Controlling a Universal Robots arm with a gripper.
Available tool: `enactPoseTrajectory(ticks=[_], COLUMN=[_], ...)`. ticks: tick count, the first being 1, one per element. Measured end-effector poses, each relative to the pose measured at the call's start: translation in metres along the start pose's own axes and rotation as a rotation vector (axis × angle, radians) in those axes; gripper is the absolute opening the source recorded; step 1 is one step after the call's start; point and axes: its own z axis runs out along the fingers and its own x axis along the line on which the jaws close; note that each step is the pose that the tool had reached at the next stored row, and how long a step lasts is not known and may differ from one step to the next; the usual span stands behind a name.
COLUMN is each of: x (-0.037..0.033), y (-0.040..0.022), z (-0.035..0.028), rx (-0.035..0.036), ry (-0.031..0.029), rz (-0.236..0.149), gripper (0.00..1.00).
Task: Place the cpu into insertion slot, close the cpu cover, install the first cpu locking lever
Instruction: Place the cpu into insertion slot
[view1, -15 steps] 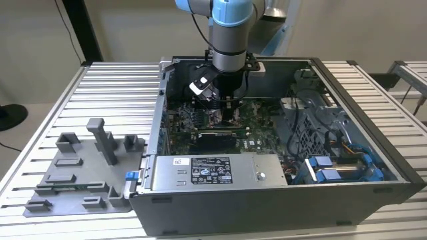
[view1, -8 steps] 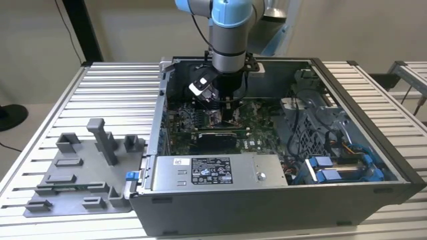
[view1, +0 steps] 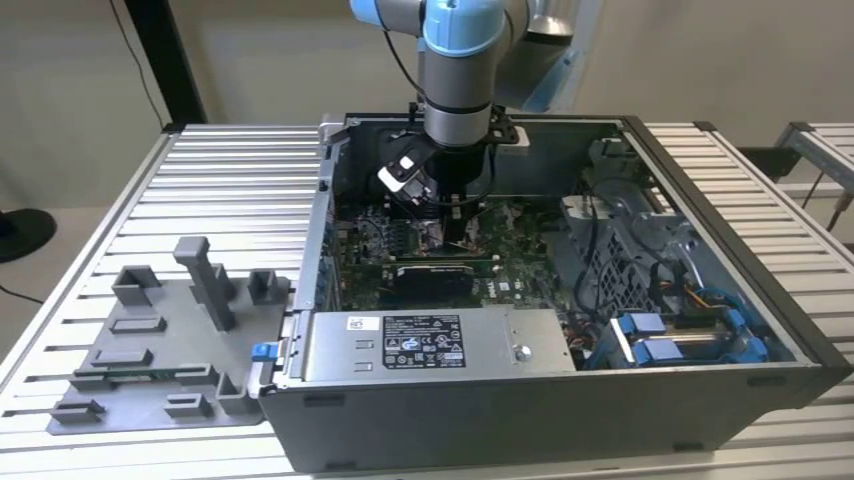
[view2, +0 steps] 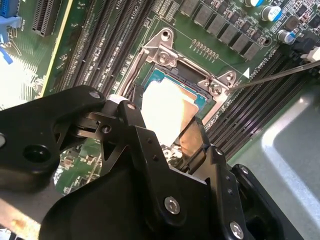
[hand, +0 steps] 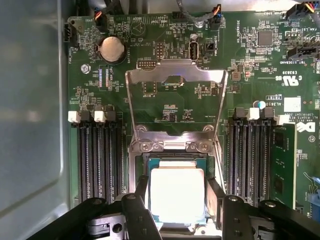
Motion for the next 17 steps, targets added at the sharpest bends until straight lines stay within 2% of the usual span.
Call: enactPoseTrajectory(ticks=[17], x=[0.0013], y=[0.0007], z=[0.0001], rx=[0.0000], ry=[0.0007], rz=[-0.001], gripper=[0.00])
